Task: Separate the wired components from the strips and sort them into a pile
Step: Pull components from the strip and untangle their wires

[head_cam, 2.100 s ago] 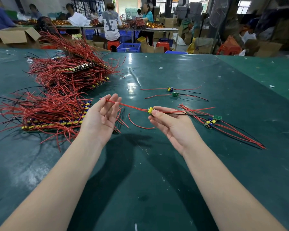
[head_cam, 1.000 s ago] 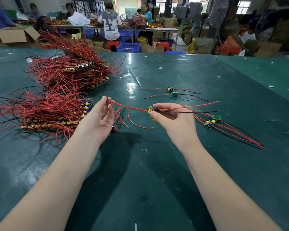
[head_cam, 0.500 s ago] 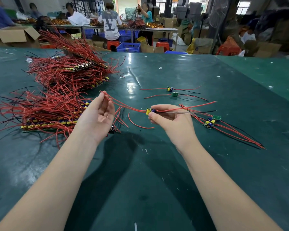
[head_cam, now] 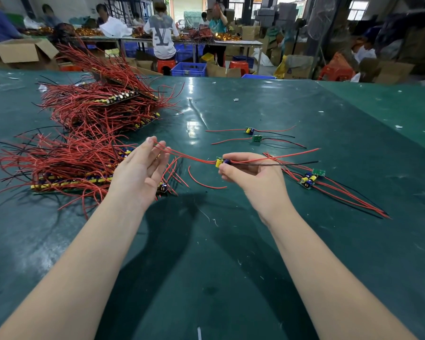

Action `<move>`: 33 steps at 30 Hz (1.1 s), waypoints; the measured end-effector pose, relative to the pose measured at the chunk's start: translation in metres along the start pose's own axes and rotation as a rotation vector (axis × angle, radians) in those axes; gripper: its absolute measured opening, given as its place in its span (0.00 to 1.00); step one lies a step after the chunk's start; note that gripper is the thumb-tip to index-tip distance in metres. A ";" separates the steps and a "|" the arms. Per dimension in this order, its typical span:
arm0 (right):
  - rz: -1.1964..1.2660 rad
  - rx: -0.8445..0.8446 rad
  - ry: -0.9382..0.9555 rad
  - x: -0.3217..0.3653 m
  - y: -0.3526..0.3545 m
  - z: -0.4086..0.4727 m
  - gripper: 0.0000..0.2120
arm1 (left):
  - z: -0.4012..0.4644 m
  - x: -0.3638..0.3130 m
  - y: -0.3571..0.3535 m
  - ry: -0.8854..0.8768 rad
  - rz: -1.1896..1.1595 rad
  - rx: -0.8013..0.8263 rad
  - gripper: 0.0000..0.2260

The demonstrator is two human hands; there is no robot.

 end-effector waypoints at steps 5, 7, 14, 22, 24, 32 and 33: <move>0.400 0.021 -0.164 -0.013 0.000 0.002 0.04 | -0.002 0.001 -0.007 0.021 -0.099 0.042 0.03; 0.536 0.031 -0.282 -0.021 -0.003 0.001 0.03 | -0.003 0.001 -0.010 0.030 -0.137 0.069 0.03; 0.685 0.074 -0.462 -0.030 -0.012 -0.005 0.05 | -0.007 -0.001 -0.014 0.049 -0.238 0.083 0.03; 0.573 0.045 -0.312 -0.026 -0.009 -0.002 0.04 | -0.008 0.006 -0.014 0.077 -0.221 0.038 0.05; 0.559 0.030 -0.290 -0.025 -0.007 -0.002 0.04 | -0.007 0.010 -0.018 0.100 -0.206 0.064 0.08; 0.434 -0.009 -0.199 -0.019 -0.002 -0.001 0.05 | -0.006 0.008 -0.024 -0.014 0.109 0.204 0.11; 0.401 -0.015 -0.185 -0.018 -0.001 -0.001 0.05 | -0.007 0.006 -0.023 -0.035 0.142 0.205 0.10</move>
Point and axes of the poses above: each hand's wrist, its own z-axis towards the middle knuckle, its own y-axis out of the back of the hand, x = y × z, the point moved 7 cm from there along z, towards the middle knuckle, and after that the axes turned 8 degrees about x, right-handed, at the moved point
